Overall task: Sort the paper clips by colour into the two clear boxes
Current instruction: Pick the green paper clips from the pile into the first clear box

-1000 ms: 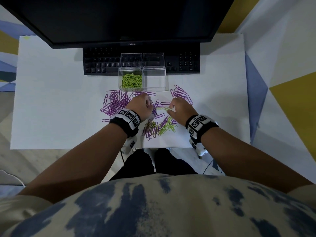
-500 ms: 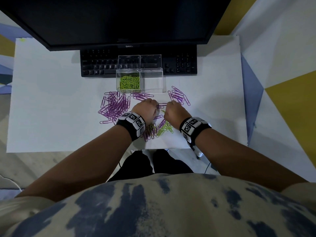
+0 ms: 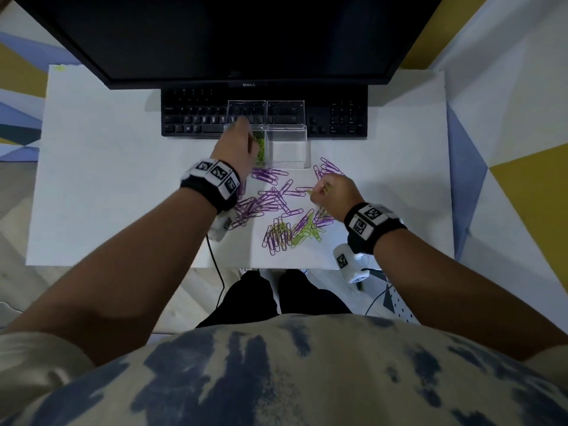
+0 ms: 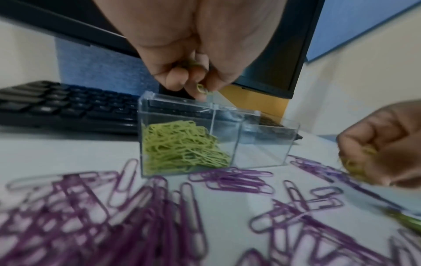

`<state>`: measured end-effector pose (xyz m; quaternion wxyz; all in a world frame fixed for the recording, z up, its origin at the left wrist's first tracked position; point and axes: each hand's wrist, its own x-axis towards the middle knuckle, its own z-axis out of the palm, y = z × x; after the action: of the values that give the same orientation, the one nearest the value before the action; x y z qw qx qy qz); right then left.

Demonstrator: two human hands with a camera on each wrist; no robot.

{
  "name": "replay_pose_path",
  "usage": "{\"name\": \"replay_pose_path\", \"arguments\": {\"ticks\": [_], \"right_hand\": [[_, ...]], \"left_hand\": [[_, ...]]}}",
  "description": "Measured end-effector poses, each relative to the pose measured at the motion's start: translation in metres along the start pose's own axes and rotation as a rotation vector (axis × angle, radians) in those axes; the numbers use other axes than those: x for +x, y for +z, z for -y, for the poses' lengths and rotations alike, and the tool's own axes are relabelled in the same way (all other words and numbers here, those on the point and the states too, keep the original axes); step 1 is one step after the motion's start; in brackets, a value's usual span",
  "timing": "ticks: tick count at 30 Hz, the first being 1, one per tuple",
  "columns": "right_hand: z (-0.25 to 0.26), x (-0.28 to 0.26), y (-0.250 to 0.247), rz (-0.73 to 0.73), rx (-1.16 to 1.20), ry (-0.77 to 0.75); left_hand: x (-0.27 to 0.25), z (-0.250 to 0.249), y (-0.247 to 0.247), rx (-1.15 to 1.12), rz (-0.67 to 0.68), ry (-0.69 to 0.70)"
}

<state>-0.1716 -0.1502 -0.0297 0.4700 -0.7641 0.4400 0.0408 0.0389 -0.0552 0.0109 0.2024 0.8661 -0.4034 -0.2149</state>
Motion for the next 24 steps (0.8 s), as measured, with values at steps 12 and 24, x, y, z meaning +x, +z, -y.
{"name": "replay_pose_path", "arguments": {"ticks": [12,24], "right_hand": [[0.103,0.039,-0.013,0.048,0.126,-0.111],[0.159,0.073,0.053,0.23,-0.642,-0.471]], "left_hand": [[0.0,0.026,-0.004,0.183,0.077,0.15],[-0.096,0.033,0.059,-0.022,0.257,0.166]]}}
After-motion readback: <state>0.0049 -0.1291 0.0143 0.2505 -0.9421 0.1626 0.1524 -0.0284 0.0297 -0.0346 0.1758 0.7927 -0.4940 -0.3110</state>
